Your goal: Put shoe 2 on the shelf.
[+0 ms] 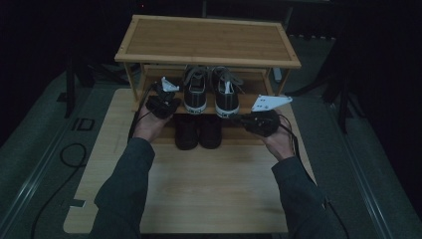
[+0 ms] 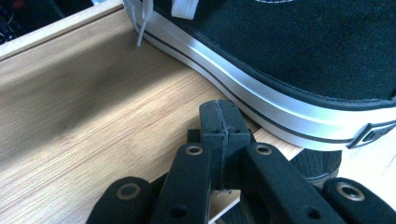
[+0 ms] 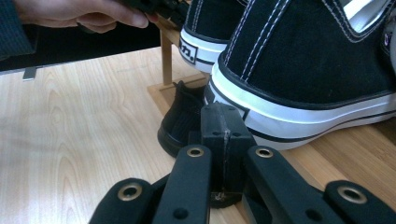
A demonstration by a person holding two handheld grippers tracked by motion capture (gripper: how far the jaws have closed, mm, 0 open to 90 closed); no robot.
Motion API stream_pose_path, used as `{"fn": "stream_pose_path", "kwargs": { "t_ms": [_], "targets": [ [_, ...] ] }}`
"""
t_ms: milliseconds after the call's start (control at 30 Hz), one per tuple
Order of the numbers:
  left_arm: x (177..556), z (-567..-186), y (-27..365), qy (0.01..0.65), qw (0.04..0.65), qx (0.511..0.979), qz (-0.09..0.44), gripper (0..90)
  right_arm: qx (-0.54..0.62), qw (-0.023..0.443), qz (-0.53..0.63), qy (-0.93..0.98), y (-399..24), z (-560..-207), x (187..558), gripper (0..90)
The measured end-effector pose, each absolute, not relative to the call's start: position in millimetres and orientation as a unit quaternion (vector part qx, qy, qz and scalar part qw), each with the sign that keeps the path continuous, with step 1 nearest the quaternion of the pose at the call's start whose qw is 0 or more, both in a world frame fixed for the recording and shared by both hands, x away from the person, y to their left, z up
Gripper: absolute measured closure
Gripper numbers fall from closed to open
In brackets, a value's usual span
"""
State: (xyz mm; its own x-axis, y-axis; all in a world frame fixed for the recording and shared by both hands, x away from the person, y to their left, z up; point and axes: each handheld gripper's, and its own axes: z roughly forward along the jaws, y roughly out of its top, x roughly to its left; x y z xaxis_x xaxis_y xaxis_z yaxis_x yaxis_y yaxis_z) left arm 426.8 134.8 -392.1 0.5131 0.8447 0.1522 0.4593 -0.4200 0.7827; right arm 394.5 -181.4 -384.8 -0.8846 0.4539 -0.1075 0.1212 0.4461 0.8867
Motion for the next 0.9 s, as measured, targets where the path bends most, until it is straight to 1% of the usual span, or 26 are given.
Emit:
{"fn": "stream_pose_path", "kwargs": {
  "t_ms": [100,367,500,700,900],
  "targets": [
    [426.9,-392.1,134.8,0.409,0.35,0.796,0.276,90.0,0.173,0.162,0.501,0.832,-180.8,-385.1,396.1,90.0],
    [427.3,-392.1,134.8,0.41,0.35,0.796,0.276,90.0,0.172,0.175,0.497,0.833,-179.0,-385.7,395.0,90.0],
    [427.4,-392.1,135.1,0.409,0.352,0.796,0.273,90.0,0.171,0.181,0.489,0.836,-176.7,-388.1,393.1,90.0],
    [427.5,-392.2,135.4,0.41,0.353,0.796,0.272,90.0,0.159,0.178,0.472,0.849,-166.1,-396.7,394.5,90.0],
    [428.0,-392.2,135.9,0.409,0.354,0.797,0.269,90.0,0.168,0.193,0.465,0.848,-165.2,-398.6,398.8,90.0]
  ]
}}
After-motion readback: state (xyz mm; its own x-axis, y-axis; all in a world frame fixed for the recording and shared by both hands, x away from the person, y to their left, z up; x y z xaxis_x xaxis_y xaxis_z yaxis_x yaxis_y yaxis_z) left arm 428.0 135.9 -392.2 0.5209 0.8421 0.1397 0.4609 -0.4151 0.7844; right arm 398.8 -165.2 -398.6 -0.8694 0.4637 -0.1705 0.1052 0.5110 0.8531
